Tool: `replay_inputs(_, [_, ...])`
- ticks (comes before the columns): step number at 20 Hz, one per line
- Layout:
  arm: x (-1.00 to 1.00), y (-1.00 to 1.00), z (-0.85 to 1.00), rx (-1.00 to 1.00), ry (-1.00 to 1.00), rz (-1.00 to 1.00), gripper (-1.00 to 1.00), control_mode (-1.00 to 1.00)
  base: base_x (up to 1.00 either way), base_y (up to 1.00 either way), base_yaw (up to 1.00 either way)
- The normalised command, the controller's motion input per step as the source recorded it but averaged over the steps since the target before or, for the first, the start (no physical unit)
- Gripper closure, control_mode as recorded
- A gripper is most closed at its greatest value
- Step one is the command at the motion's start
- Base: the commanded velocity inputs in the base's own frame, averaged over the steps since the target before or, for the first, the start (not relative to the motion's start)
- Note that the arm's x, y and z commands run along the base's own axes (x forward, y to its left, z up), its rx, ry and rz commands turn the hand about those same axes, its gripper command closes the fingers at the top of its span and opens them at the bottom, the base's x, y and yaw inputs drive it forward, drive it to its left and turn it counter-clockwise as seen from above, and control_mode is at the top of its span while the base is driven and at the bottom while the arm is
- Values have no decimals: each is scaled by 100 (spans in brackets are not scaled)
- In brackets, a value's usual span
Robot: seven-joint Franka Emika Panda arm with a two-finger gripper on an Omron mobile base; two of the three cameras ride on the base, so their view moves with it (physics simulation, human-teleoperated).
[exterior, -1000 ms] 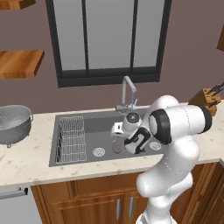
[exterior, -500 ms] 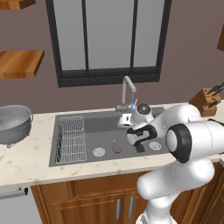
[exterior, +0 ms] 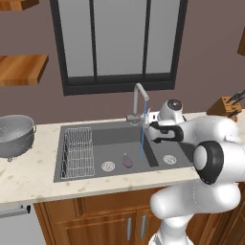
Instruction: Turn on the sink faucet. Then move the eggplant from the counter to the sink. Turn off the sink. Move the vegetable from the sink to the pot next to the stove. Finally move the pot to the front left burner.
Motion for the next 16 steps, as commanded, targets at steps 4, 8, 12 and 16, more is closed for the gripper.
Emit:
replay_inputs(4, [0,-58,19,3,-1,0,-100,-100,0,0,0])
replay_inputs(8, [0,-53,4,6,-1,0,-100,-100,0,0,0])
replay_inputs(12, [5,-10,-1,1,0,0,-100,-100,0,0,0])
replay_inputs(16, [30,0,-6,0,-9,7,-100,-100,0,0,0])
